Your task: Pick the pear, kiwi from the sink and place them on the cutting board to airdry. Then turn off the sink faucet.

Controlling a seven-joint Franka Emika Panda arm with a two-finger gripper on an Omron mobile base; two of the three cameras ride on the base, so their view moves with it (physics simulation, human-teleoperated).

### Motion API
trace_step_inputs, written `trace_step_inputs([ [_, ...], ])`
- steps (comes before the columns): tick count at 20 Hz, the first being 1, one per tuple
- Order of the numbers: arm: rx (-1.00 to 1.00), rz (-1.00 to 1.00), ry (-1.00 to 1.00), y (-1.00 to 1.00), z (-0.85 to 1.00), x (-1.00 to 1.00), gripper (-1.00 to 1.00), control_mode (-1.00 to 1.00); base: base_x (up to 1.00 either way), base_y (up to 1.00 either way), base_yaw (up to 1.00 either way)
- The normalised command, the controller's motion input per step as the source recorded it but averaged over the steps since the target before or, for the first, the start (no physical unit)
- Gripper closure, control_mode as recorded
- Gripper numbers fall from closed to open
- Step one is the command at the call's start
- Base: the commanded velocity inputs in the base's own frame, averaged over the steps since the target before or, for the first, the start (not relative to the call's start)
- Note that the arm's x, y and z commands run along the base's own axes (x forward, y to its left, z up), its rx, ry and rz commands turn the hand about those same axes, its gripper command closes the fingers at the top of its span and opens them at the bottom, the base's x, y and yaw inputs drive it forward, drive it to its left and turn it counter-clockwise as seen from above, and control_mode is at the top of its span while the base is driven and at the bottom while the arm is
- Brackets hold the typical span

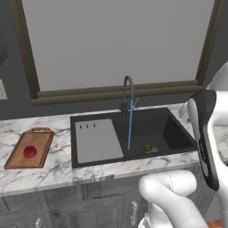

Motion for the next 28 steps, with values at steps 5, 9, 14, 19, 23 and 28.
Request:
trace_step_inputs([
  [5,0.06,0.00,0.05,-0.06,-0.19,0.25,-1.00,-1.00,0.00,0.00,0.00],
  [9,0.06,0.00,0.11,0.00,-0.05,0.26,-1.00,-1.00,0.00,0.00,0.00],
  [14,0.10,0.00,0.11,0.00,-0.10,0.21,-1.00,-1.00,0.00,0.00,0.00],
  [19,0.07,0.00,0.02,-0.04,-0.30,0.25,-1.00,-1.00,0.00,0.00,0.00],
  [23,0.01,0.00,0.00,0.00,-0.39,0.35,-1.00,-1.00,0.00,0.00,0.00],
  [28,0.00,0.00,-0.01,0.00,-0.35,0.37,-1.00,-1.00,0.00,0.00,0.00],
])
